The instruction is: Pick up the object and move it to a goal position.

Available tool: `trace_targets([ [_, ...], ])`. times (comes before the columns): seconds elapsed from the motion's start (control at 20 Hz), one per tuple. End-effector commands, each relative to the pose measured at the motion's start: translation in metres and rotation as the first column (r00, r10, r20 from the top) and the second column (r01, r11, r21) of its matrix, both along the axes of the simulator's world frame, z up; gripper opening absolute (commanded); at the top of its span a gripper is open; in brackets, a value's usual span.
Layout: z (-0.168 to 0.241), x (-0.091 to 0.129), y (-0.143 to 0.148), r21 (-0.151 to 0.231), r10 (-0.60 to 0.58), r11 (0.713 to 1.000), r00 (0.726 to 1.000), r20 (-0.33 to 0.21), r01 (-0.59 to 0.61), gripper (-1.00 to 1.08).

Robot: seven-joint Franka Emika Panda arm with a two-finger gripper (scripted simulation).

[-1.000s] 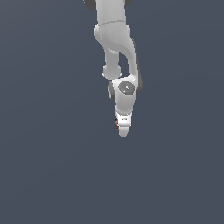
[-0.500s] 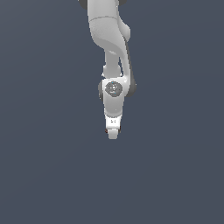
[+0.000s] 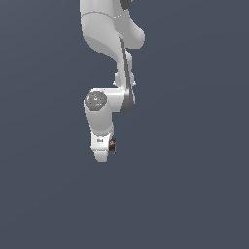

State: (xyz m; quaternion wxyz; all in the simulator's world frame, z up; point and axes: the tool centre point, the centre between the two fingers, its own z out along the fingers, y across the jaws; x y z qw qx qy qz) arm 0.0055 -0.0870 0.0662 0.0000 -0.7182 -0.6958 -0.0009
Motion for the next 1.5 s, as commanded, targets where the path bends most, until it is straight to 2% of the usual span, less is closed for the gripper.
trace_targets([
  [0.0, 0.008, 0.012, -0.024, 0.001, 0.001, 1.0, 1.0, 0.0, -0.001, -1.0],
  [0.35, 0.025, 0.041, -0.079, 0.0, 0.001, 1.0, 1.0, -0.001, -0.001, -1.0],
  [0.65, 0.036, 0.059, -0.112, 0.0, 0.001, 1.0, 1.0, -0.001, -0.001, -1.0],
  [1.05, 0.043, 0.072, -0.134, -0.001, 0.0, 1.0, 1.0, -0.001, 0.0, -1.0],
  [1.45, 0.044, 0.075, -0.138, -0.001, 0.0, 1.0, 1.0, -0.001, 0.0, -1.0],
])
